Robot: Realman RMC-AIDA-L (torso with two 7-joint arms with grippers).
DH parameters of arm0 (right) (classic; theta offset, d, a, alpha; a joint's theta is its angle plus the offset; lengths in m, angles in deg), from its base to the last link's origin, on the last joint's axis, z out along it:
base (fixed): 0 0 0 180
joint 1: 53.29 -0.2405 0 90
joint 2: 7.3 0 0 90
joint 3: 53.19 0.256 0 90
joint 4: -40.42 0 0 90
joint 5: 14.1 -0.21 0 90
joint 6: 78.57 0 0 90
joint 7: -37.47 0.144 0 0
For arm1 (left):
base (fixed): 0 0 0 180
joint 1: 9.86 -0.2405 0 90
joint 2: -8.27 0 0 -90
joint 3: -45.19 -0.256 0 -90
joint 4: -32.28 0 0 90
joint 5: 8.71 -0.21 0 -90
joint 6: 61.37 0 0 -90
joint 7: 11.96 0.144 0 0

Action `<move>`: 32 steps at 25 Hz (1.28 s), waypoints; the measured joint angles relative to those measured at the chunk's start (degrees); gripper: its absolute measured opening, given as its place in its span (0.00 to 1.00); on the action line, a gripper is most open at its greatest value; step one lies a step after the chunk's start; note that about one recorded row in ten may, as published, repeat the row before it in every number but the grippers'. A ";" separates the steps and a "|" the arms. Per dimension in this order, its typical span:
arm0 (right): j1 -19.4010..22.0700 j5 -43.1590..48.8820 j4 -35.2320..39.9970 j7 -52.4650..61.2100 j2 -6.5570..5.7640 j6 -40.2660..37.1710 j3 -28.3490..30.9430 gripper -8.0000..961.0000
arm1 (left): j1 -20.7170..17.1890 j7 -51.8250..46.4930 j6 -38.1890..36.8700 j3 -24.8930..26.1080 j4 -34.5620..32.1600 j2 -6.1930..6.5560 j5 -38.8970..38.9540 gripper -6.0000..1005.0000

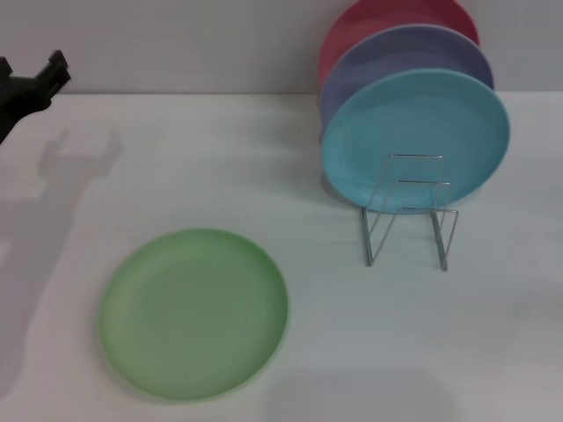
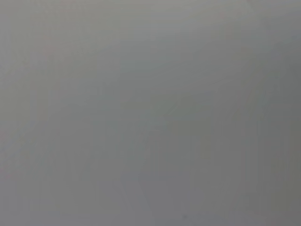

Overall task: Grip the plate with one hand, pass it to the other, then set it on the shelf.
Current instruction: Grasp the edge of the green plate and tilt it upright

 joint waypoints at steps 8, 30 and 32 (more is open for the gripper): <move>-0.42 -0.29 -0.50 -2.89 0.05 0.41 -0.01 0.62 | -7.73 6.23 26.80 15.54 22.17 -9.22 -17.62 0.79; -1.74 -0.33 -0.41 -2.71 -0.14 0.92 0.03 0.62 | -9.33 10.44 85.14 22.59 46.96 -11.48 -13.55 0.77; -2.00 -0.35 -0.27 -2.66 -0.20 1.02 0.17 0.62 | -9.27 10.31 87.85 23.05 47.64 -11.51 -12.85 0.77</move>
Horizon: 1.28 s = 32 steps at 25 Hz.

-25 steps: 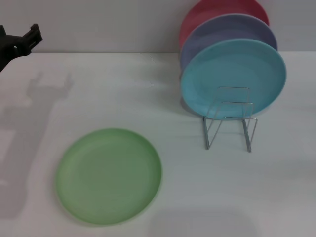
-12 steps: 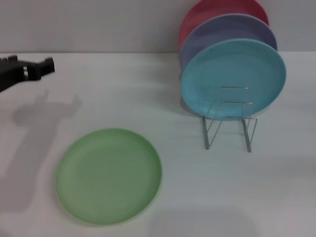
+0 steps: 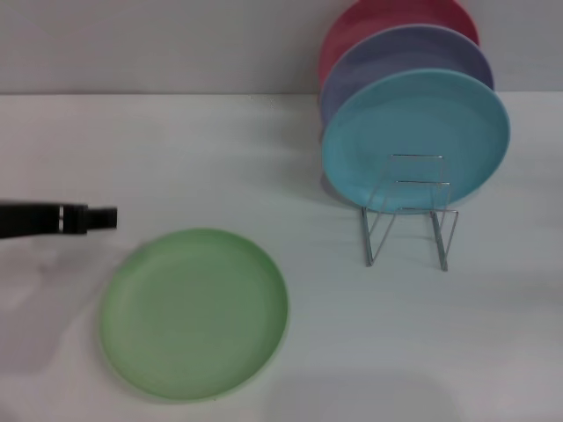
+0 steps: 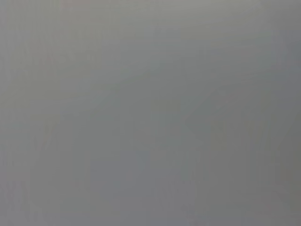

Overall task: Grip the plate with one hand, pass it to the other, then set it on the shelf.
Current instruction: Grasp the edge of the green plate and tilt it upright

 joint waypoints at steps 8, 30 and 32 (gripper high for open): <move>-1.38 -0.06 0.08 0.11 -0.64 0.01 0.33 0.62 | 4.89 -2.86 13.90 2.75 -3.01 -0.15 0.86 0.76; -3.08 -0.17 0.28 -0.20 -1.41 2.02 0.36 0.62 | 14.11 -3.73 17.63 2.64 -17.40 -0.34 -2.28 0.74; -3.08 -0.17 0.28 -0.21 -1.39 2.02 0.35 0.62 | 14.16 -3.73 17.49 2.21 -17.74 -0.40 -2.30 0.74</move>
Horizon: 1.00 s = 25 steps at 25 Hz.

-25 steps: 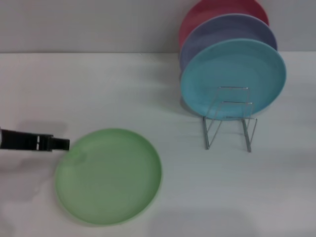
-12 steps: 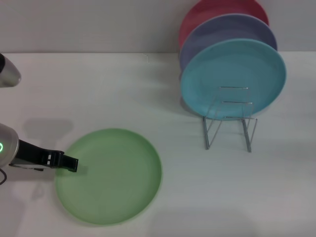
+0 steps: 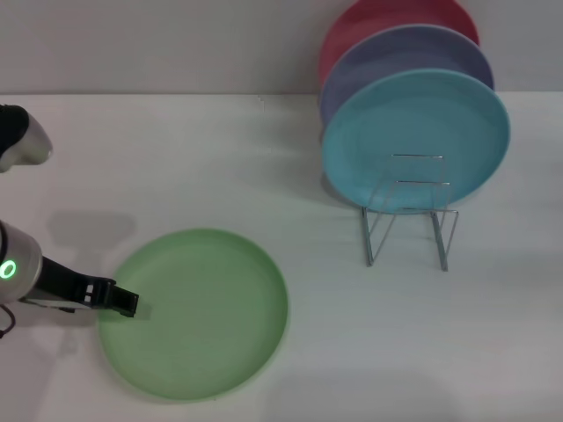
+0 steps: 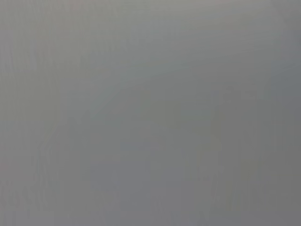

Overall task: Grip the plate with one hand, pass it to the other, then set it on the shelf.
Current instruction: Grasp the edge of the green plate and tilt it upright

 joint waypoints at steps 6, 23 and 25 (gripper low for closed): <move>-0.05 0.00 0.00 -0.03 0.01 0.01 0.00 0.62 | 0.07 0.00 -0.44 -1.35 -0.73 -0.10 -0.04 0.74; 0.38 0.00 0.44 0.39 0.01 -0.40 -0.33 0.62 | 0.75 0.47 -2.02 -3.08 -2.64 -0.01 -0.13 0.72; 0.41 0.00 0.51 0.40 0.01 -0.42 -0.34 0.62 | 0.81 0.48 -2.08 -3.11 -2.68 0.00 -0.14 0.64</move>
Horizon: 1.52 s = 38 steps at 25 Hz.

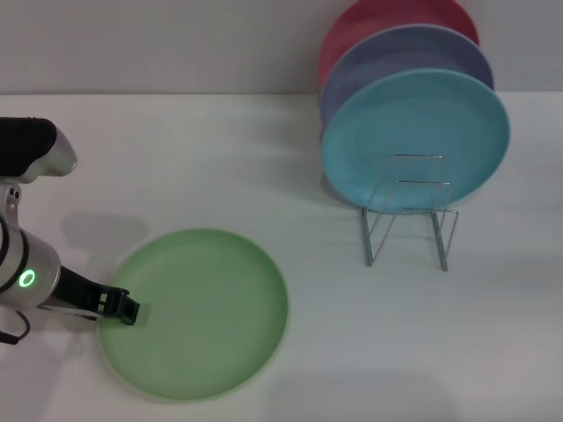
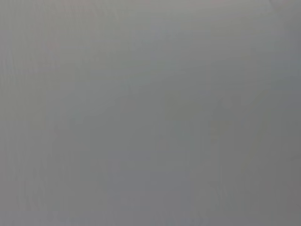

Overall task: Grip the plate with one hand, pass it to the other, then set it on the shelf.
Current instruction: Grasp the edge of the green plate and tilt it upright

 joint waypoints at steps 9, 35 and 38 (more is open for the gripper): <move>0.08 0.00 0.02 0.05 0.00 -0.03 -0.10 0.62 | 0.44 -0.51 -0.57 -1.72 -0.21 -0.06 -2.60 0.43; -0.06 0.00 0.02 0.18 0.19 -0.04 -0.10 0.62 | 0.90 0.10 -1.06 -1.85 -0.43 0.00 -2.72 0.20; -0.06 0.00 0.01 0.19 0.18 -0.05 -0.10 0.62 | 1.15 0.12 -1.06 -1.85 -0.72 0.06 -2.71 0.14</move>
